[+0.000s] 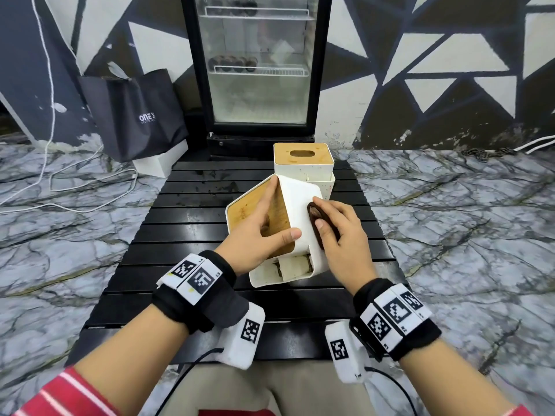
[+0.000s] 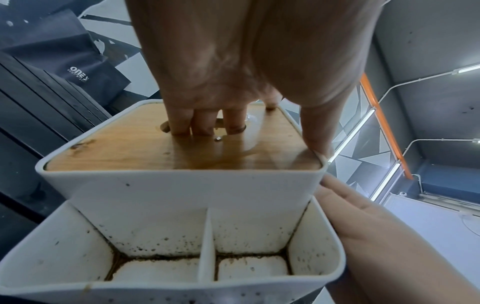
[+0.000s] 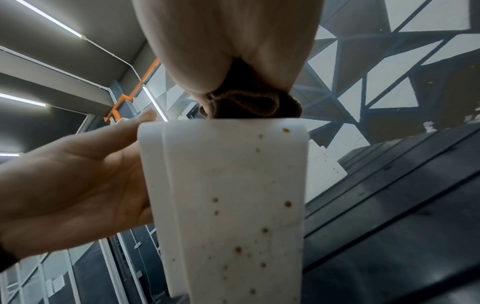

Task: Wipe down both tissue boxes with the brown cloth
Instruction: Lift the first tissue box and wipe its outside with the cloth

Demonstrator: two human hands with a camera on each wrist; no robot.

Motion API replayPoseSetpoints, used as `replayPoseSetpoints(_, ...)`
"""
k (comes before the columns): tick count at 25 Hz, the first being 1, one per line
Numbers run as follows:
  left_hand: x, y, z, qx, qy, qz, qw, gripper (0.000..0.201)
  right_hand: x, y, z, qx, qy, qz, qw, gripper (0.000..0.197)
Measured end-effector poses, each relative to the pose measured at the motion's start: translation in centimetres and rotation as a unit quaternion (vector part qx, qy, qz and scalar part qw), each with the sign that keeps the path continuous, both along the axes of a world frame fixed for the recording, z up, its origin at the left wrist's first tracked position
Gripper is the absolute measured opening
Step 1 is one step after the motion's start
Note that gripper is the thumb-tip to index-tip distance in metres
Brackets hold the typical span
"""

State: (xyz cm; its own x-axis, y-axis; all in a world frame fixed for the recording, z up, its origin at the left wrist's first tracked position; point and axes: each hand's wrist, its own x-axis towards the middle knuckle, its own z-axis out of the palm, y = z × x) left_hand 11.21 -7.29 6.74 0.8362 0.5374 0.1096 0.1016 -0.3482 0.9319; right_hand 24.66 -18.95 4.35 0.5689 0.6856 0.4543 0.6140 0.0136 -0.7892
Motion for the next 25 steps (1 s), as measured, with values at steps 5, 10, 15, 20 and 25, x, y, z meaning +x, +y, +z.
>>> replayPoseSetpoints(5,0.2,-0.3,0.0,0.014,0.002,0.004,1.0,0.092,-1.3,-1.2,-1.0,0.02,-0.001,-0.026,0.999,0.036)
replayPoseSetpoints(10,0.2,-0.3,-0.1,0.019,0.0,-0.003,1.0,0.094,-1.4,-2.7,-2.1,0.034,-0.014,-0.006,0.999,0.036)
replayPoseSetpoints(15,0.3,-0.3,-0.2,0.018,0.003,0.014,1.0,0.093,-2.0,-2.4,-1.5,0.025,0.007,-0.03,0.999,0.037)
replayPoseSetpoints(20,0.1,0.0,0.4,0.01,0.004,-0.027,1.0,0.093,-3.6,-1.6,-0.1,0.04,-0.041,0.012,0.998,0.036)
replayPoseSetpoints(25,0.0,0.3,0.3,0.005,0.003,-0.04,0.999,0.097,-2.6,0.0,1.4,0.022,-0.039,0.035,0.998,0.037)
